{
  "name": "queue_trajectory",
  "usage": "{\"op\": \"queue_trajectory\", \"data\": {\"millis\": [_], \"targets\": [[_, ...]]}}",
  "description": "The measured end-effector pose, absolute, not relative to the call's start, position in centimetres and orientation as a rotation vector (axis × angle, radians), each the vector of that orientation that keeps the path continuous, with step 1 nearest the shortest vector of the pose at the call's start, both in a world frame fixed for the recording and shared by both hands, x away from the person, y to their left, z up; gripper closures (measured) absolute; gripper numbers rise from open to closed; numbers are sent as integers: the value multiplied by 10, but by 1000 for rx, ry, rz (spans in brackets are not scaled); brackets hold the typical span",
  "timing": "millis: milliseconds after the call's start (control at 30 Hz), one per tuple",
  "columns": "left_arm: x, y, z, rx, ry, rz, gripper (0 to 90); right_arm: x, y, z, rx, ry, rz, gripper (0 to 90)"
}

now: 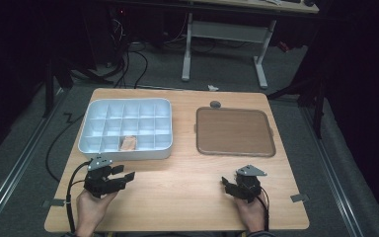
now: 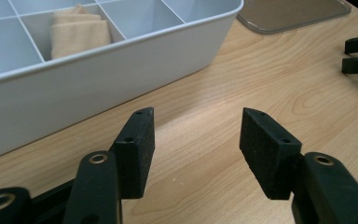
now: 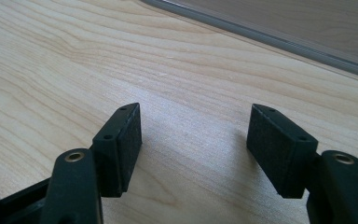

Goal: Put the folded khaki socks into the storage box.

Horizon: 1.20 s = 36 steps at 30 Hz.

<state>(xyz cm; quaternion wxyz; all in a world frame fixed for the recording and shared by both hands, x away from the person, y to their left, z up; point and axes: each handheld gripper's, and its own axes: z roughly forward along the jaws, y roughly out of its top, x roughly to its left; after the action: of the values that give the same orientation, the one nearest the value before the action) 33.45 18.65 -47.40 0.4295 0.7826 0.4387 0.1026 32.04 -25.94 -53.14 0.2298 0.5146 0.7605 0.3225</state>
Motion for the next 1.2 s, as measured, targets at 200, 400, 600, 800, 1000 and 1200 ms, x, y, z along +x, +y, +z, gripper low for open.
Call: {"op": "queue_trajectory", "data": {"millis": [200, 400, 600, 800, 1000, 1200], "targets": [[334, 179, -482, 1960, 1100, 254, 449, 320, -259, -531, 1416, 2092, 888, 354], [334, 177, -486, 1963, 1103, 239, 447, 320, -259, -531, 1416, 2093, 888, 354], [336, 174, -493, 1967, 1105, 221, 444, 320, -259, -531, 1416, 2092, 888, 354], [339, 170, -500, 1971, 1108, 213, 441, 320, -259, -531, 1416, 2092, 888, 354], [340, 164, -505, 1993, 1104, 230, 441, 320, -259, -531, 1416, 2093, 888, 354], [342, 159, -508, 1998, 1078, 227, 442, 320, -259, -531, 1416, 2093, 888, 354]]}}
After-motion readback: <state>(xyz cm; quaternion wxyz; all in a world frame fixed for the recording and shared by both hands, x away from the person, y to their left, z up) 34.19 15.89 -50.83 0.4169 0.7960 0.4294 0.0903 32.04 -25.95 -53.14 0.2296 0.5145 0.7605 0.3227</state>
